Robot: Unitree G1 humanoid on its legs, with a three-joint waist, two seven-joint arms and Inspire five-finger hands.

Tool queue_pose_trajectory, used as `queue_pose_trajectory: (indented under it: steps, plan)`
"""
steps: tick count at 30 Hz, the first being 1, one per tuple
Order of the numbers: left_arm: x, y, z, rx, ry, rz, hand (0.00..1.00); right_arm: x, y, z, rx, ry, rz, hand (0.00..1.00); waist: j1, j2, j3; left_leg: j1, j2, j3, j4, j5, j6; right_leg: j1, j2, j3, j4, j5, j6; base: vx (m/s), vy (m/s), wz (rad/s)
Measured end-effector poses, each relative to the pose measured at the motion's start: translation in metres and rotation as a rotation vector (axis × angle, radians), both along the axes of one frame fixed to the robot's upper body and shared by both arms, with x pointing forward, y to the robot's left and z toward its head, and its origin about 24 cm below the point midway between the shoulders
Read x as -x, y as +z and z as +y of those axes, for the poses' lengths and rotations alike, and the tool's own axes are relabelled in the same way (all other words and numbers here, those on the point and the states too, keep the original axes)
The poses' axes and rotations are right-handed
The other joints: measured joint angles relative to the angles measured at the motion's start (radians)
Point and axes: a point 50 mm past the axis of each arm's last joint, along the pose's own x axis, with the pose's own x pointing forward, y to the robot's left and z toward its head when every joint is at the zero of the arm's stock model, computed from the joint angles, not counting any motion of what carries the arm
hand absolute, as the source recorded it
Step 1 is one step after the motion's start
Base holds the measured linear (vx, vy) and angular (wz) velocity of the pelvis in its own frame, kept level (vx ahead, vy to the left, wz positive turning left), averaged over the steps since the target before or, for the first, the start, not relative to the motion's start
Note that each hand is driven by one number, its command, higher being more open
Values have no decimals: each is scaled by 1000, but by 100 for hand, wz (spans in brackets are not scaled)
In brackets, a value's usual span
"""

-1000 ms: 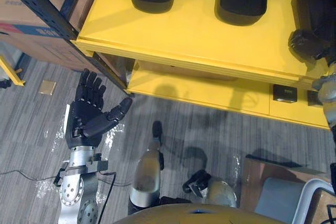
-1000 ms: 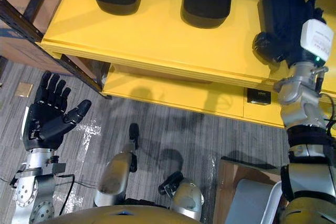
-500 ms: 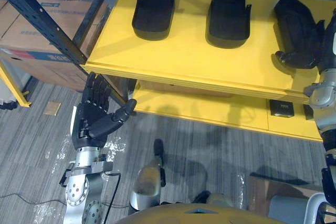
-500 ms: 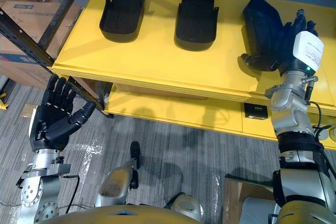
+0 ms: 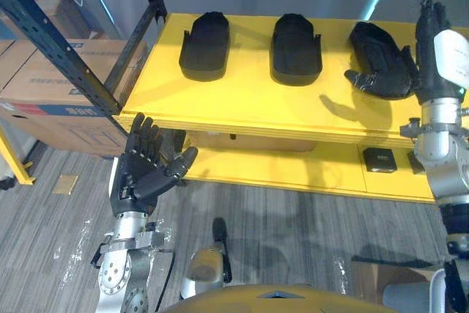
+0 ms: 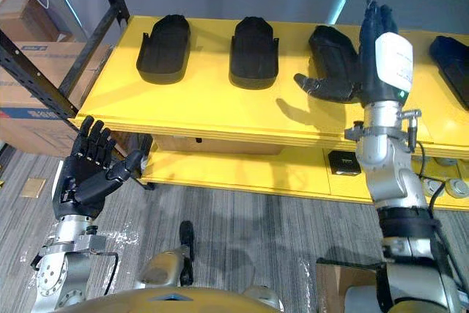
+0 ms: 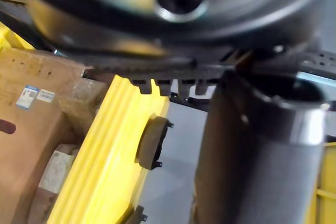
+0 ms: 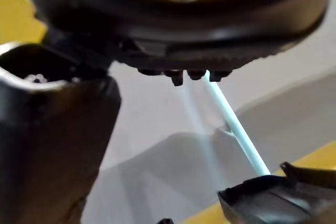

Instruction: Walk over and take three plastic housings, then place them on the shelf

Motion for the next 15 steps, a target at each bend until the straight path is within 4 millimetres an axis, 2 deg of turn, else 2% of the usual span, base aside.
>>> queue_pose_trajectory:
  steps: [5,6,9,11,15]
  plan:
    - [2,-1,1,11,26,8,100,32,-39,-29,-95,-146,134,100,-27,1,-13,1,1,26,0,-14,-4,-5,0,24,-16,17,0,-50,42,-14]
    - [3,-2,3,11,39,9,100,41,-49,-37,-129,-190,167,100,-45,2,-13,1,1,27,0,-16,-2,-8,-1,26,-16,19,0,-47,28,-7]
    - [3,-2,5,9,46,9,100,57,-62,-48,-240,-244,182,100,-54,6,-18,0,6,50,0,-19,-3,-25,0,50,-16,21,-2,-60,36,-23]
    - [4,-2,5,8,45,13,100,61,-69,-48,-303,-252,188,100,-75,9,-22,0,9,58,0,-19,-3,-32,1,61,-15,23,-4,-36,5,-13]
    - [2,0,4,9,34,1,100,63,-78,-41,-339,-244,208,100,-73,13,-26,-3,17,66,0,-18,-3,-42,7,71,-15,27,-7,-24,-3,-8]
